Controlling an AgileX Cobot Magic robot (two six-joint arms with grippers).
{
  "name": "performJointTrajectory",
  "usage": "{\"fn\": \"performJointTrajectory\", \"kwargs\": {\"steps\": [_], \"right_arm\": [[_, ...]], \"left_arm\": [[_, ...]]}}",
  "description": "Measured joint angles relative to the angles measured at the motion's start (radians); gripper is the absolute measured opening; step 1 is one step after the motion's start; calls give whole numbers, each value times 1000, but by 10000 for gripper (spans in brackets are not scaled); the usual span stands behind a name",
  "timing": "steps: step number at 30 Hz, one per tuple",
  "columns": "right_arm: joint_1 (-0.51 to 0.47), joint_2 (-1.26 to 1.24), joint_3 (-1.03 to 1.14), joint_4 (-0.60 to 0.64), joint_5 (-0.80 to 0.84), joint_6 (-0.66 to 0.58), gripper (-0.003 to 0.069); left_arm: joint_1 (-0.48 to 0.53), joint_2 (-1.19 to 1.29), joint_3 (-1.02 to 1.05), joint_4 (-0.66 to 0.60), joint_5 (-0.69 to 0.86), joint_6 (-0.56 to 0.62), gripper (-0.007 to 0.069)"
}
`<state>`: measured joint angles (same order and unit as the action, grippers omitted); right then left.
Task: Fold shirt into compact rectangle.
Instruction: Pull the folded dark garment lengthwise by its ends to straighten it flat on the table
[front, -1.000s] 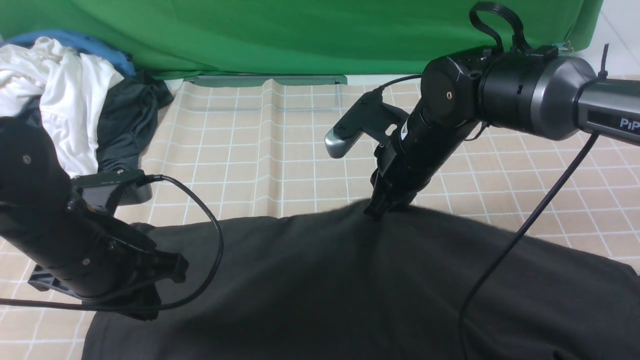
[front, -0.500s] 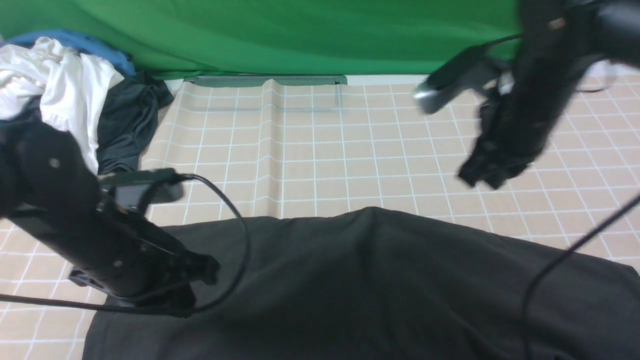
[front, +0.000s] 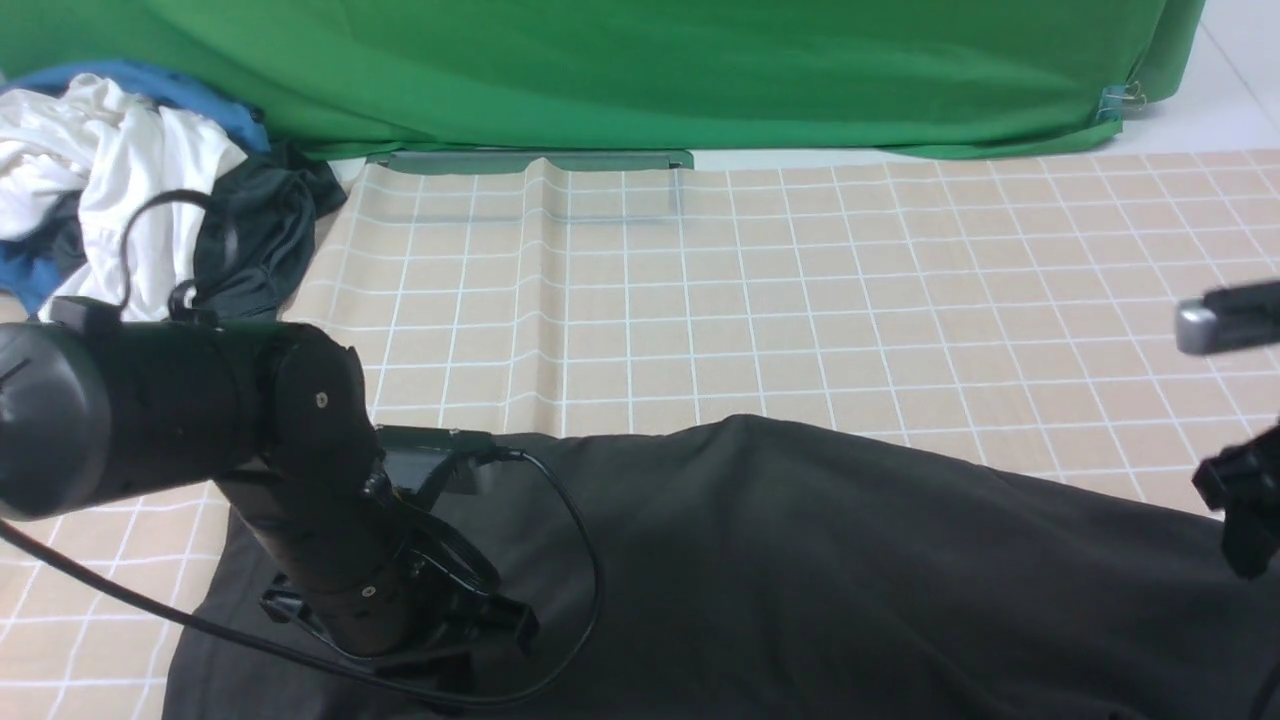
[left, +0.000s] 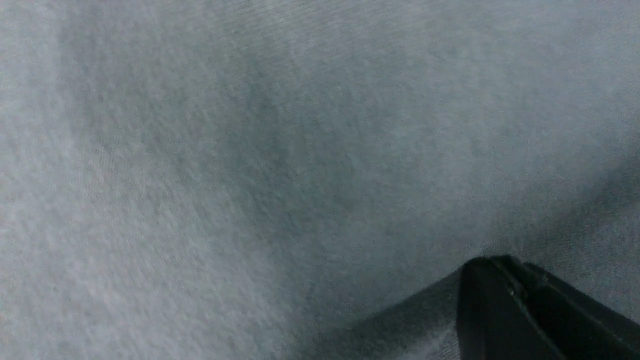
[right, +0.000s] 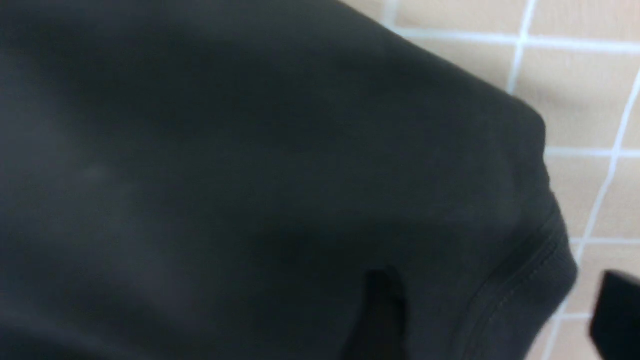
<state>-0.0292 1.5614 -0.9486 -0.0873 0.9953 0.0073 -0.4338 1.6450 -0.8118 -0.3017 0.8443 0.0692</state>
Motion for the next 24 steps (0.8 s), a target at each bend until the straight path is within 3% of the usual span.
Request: {"fn": "performJointTrajectory", "kwargs": {"steps": [2, 5, 13, 16, 19, 20, 24], "right_arm": [[-37, 0, 37, 2, -46, 14, 621], [-73, 1, 55, 3, -86, 24, 628], [-107, 82, 58, 21, -189, 17, 523], [-107, 121, 59, 37, -192, -7, 393], [-108, 125, 59, 39, -199, -14, 145], [-108, 125, 58, 40, -201, -19, 103], [-108, 125, 25, 33, -190, -36, 90]], "left_arm": [[0, 3, 0, 0, -5, 0, 18], [0, 3, 5, 0, -16, 0, 18], [0, 0, 21, 1, -35, 0, 18], [0, -1, 21, 1, -35, 0, 18], [0, -1, 21, 2, -35, 0, 18], [0, -1, 21, 2, -35, 0, 18], [0, -1, 21, 3, -35, 0, 18]]}}
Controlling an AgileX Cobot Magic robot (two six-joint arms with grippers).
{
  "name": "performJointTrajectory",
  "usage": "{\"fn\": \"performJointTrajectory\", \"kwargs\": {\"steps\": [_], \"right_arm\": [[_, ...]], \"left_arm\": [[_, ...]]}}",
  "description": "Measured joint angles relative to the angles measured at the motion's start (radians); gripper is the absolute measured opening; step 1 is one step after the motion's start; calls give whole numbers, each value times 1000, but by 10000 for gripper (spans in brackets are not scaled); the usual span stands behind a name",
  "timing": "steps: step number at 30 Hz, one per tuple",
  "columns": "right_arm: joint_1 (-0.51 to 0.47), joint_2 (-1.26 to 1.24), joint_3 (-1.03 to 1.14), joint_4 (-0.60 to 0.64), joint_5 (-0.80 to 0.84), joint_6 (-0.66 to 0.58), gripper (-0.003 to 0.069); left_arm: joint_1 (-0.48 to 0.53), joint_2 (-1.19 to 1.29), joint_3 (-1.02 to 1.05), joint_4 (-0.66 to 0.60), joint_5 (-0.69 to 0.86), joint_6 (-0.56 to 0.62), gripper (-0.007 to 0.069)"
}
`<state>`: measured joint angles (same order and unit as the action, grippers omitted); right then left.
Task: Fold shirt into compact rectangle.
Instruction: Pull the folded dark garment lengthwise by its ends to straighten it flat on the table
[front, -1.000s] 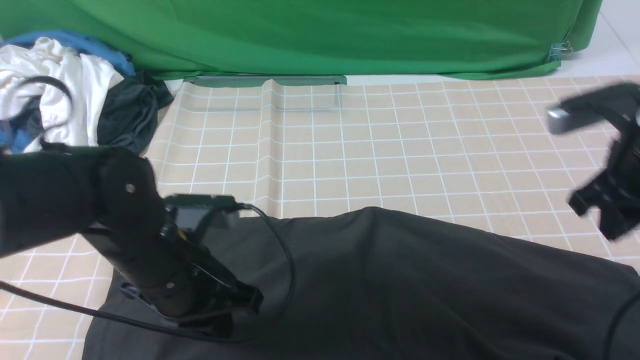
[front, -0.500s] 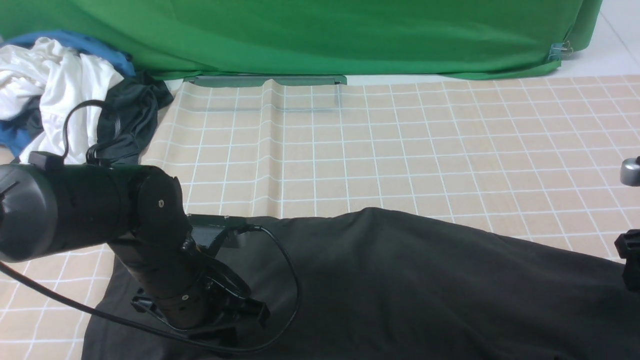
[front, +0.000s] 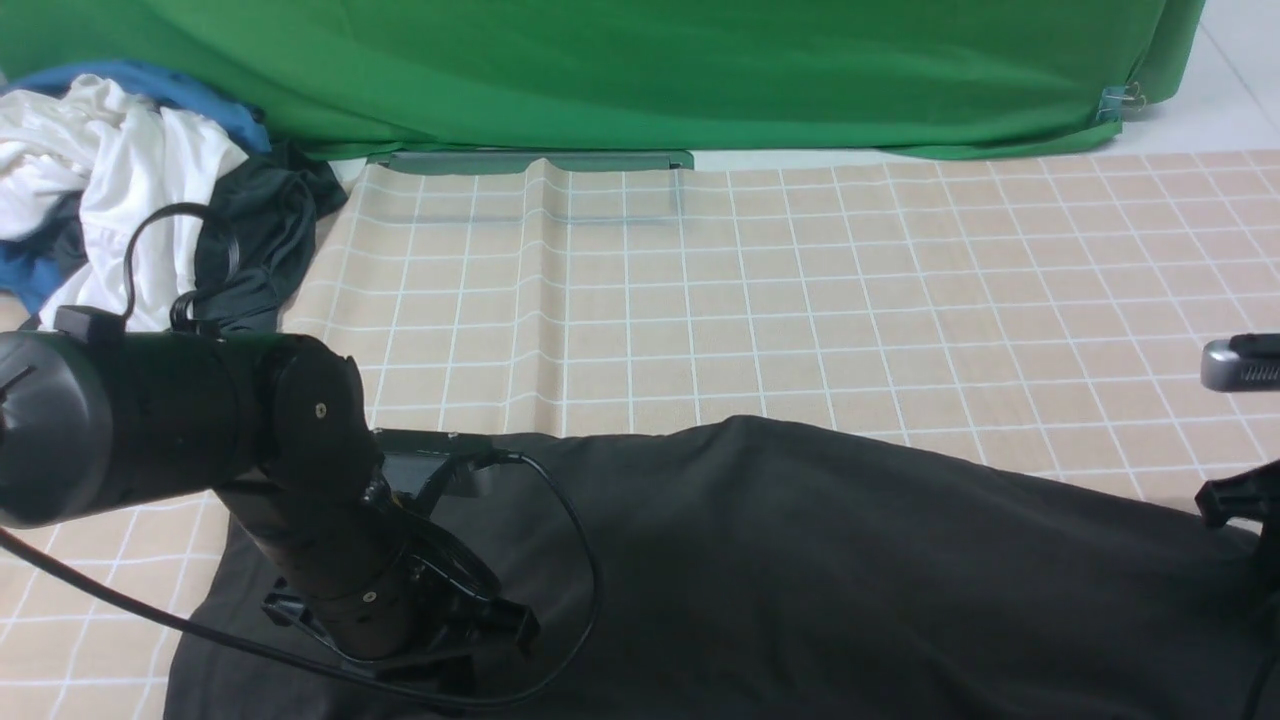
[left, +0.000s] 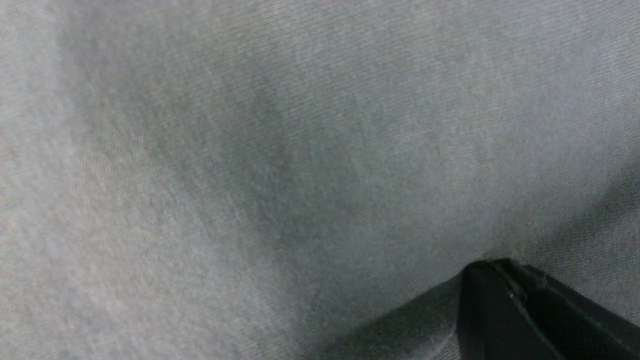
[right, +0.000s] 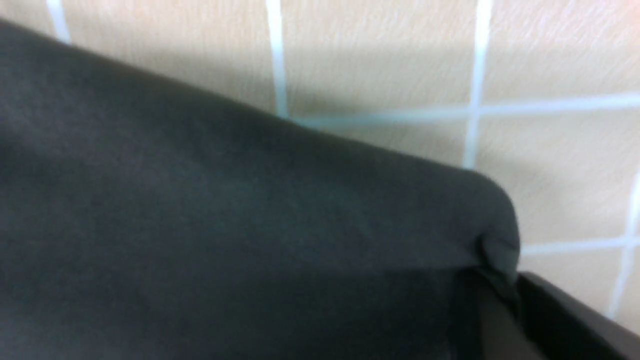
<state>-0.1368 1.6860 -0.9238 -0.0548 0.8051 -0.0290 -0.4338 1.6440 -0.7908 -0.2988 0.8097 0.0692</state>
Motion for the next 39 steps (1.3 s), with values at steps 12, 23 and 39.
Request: {"fn": "performJointTrajectory", "kwargs": {"steps": [12, 23, 39], "right_arm": [[0, 4, -98, -41, 14, -9, 91], [0, -11, -146, -121, 172, 64, 606], [-98, -1, 13, -31, 62, 68, 651]], "left_arm": [[0, 0, 0, 0, 2, 0, 18], [-3, -56, 2, 15, 4, -5, 18], [-3, -545, 3, 60, 111, -90, 18]]}}
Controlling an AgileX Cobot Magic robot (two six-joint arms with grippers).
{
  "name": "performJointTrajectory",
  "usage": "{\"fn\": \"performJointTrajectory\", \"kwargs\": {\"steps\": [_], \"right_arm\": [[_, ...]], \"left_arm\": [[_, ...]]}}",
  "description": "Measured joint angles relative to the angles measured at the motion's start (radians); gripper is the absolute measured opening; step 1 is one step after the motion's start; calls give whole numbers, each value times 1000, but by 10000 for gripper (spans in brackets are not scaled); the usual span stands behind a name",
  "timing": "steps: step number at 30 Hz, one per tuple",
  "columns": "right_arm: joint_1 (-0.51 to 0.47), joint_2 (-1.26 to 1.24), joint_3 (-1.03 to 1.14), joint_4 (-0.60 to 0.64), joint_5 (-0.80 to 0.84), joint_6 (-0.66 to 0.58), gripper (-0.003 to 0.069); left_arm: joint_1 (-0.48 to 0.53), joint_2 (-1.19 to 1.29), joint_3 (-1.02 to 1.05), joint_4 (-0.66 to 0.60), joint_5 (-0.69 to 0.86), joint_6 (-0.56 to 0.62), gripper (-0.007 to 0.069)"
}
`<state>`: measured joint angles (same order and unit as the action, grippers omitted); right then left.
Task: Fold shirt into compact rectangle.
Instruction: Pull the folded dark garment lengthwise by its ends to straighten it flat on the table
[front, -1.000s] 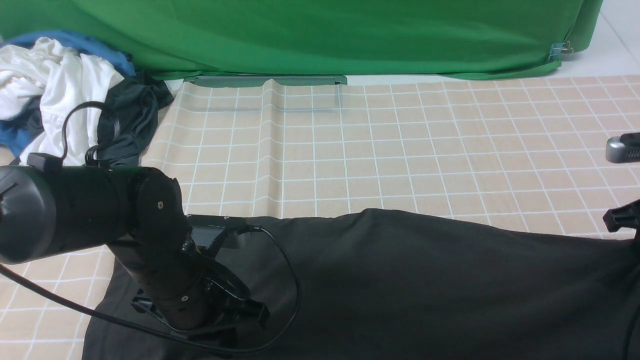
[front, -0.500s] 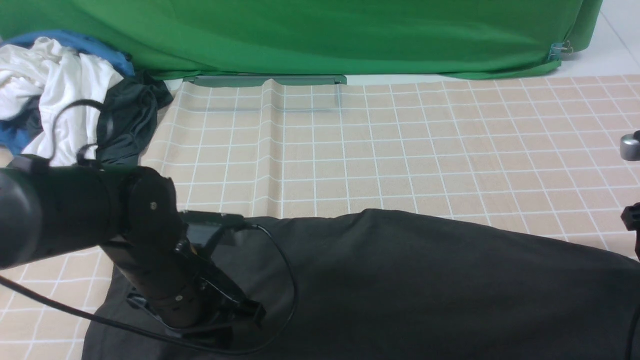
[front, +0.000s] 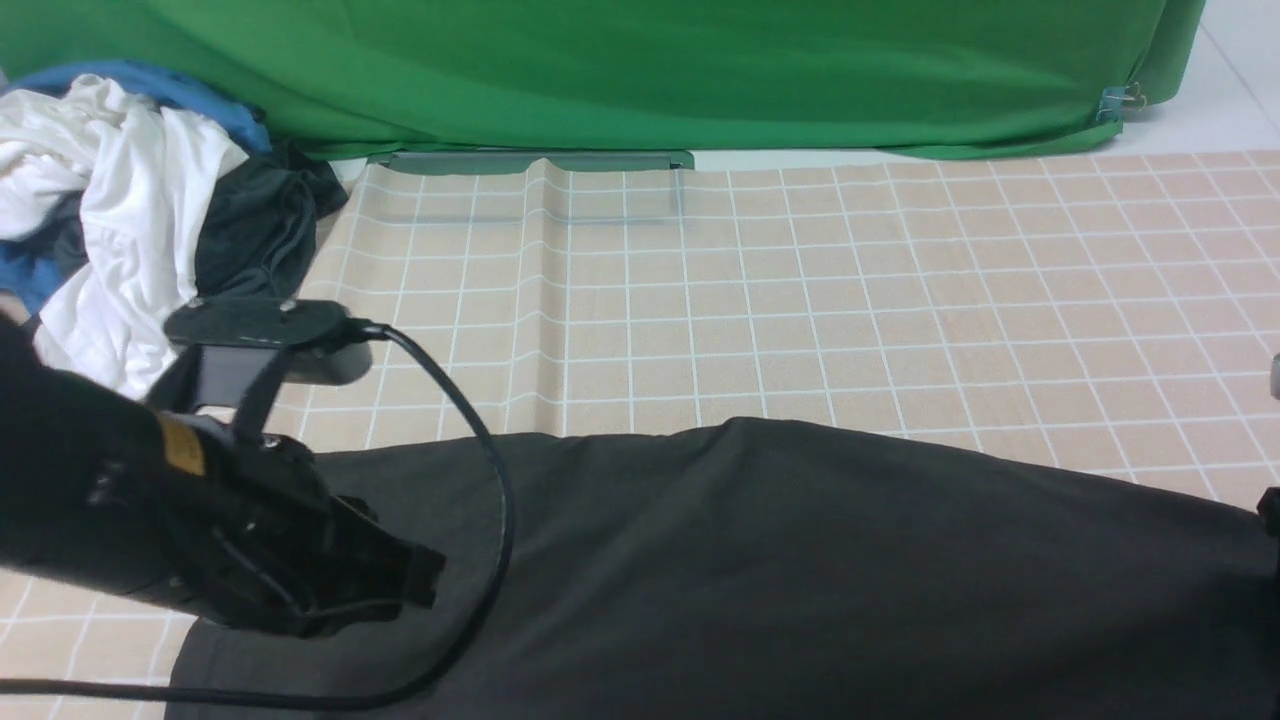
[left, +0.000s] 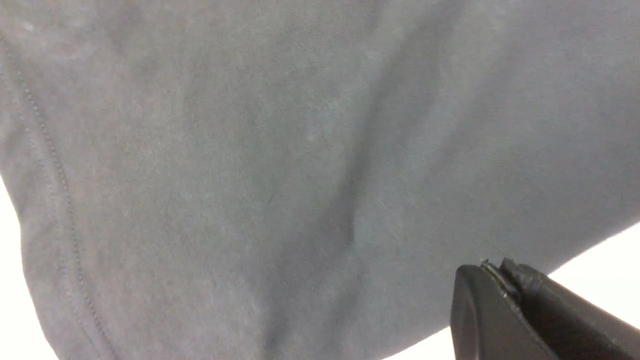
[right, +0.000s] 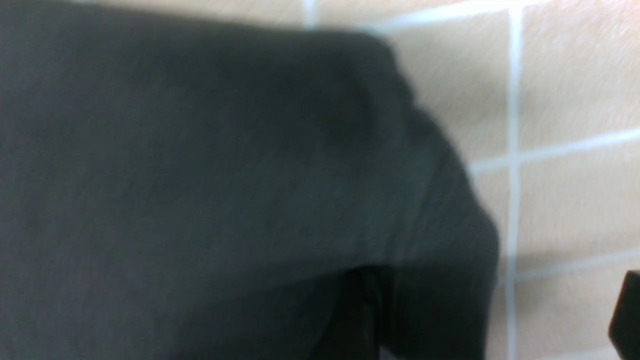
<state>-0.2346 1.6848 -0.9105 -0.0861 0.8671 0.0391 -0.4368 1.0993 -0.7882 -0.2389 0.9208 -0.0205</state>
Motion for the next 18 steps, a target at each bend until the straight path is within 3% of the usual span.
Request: {"fn": "performJointTrajectory", "kwargs": {"steps": [8, 10, 11, 12, 13, 15, 18], "right_arm": [[-18, 60, -3, 132, -5, -115, 538], [-18, 61, -4, 139, -4, -122, 475], [-18, 61, -5, 144, -2, -125, 416], [-18, 61, -5, 155, -2, -145, 285], [-18, 61, -6, 157, 0, -149, 265], [-18, 61, -15, 173, 15, -164, 128], [-18, 59, -35, 148, 52, -162, 131]], "left_arm": [[0, -91, 2, 8, 20, -7, 18], [0, -96, 2, 9, 23, -7, 18], [0, -97, 2, 9, 25, -7, 18], [0, -97, 2, 9, 25, -8, 18], [0, -97, 2, 9, 25, -8, 18], [0, -97, 2, 10, 26, -9, 18], [0, -97, 2, 12, 26, -11, 18]]}}
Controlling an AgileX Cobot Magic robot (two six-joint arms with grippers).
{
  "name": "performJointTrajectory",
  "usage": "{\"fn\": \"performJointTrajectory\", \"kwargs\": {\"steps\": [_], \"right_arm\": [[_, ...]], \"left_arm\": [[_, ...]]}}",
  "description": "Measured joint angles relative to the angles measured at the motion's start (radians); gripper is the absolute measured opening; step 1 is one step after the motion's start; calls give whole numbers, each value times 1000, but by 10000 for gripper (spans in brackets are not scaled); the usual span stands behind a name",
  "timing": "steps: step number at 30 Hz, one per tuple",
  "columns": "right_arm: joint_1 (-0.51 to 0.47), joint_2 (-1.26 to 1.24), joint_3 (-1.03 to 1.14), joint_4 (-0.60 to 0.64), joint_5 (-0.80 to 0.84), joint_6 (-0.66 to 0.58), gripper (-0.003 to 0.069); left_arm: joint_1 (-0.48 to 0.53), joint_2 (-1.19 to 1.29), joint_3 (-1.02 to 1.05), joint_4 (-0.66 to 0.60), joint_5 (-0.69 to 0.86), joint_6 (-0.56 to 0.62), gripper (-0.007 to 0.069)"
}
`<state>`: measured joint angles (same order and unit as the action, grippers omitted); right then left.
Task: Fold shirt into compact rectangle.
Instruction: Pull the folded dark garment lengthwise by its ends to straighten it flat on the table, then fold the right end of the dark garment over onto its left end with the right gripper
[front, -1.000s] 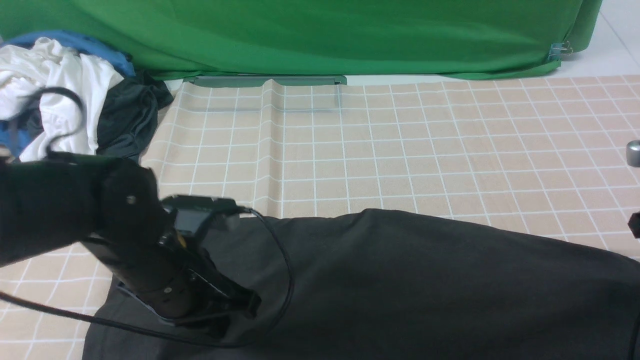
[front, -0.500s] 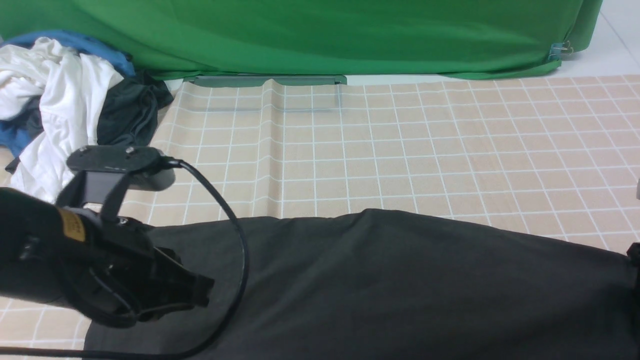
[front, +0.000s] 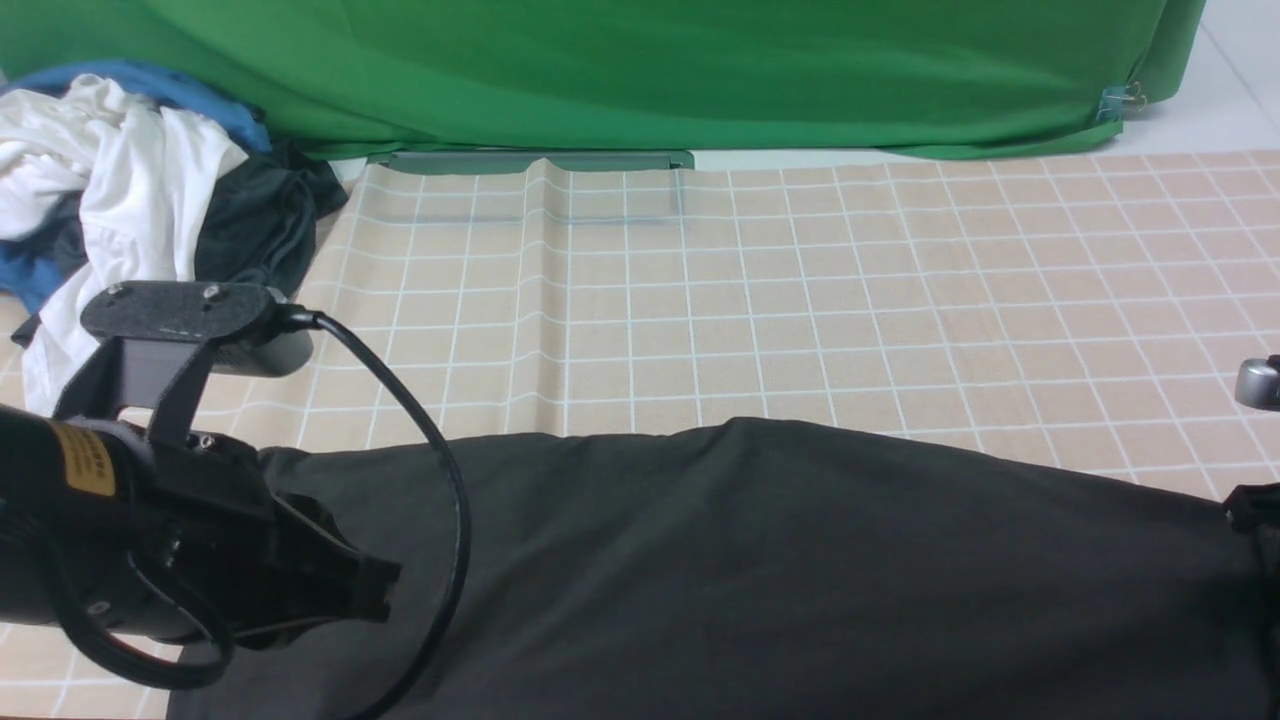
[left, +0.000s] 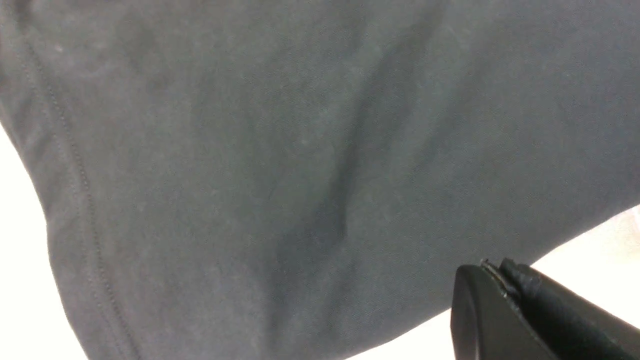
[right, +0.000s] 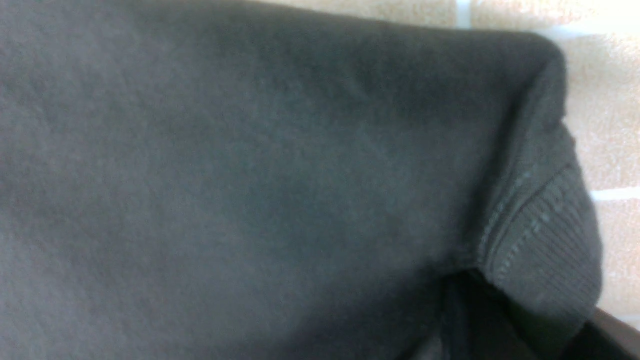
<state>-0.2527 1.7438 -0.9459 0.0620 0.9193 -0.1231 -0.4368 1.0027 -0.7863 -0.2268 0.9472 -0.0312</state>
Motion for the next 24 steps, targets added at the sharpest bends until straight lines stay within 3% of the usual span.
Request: {"fn": "performJointTrajectory", "kwargs": {"steps": [7, 13, 24], "right_arm": [[-22, -154, -100, -97, 128, 76, 131], [0, -237, -180, -82, 246, 90, 131], [412, -298, -357, 112, 291, 134, 131]], "left_arm": [[0, 0, 0, 11, 30, -16, 18], [0, 0, 1, 31, 32, -26, 18], [0, -13, 1, 270, 90, -139, 18]]}}
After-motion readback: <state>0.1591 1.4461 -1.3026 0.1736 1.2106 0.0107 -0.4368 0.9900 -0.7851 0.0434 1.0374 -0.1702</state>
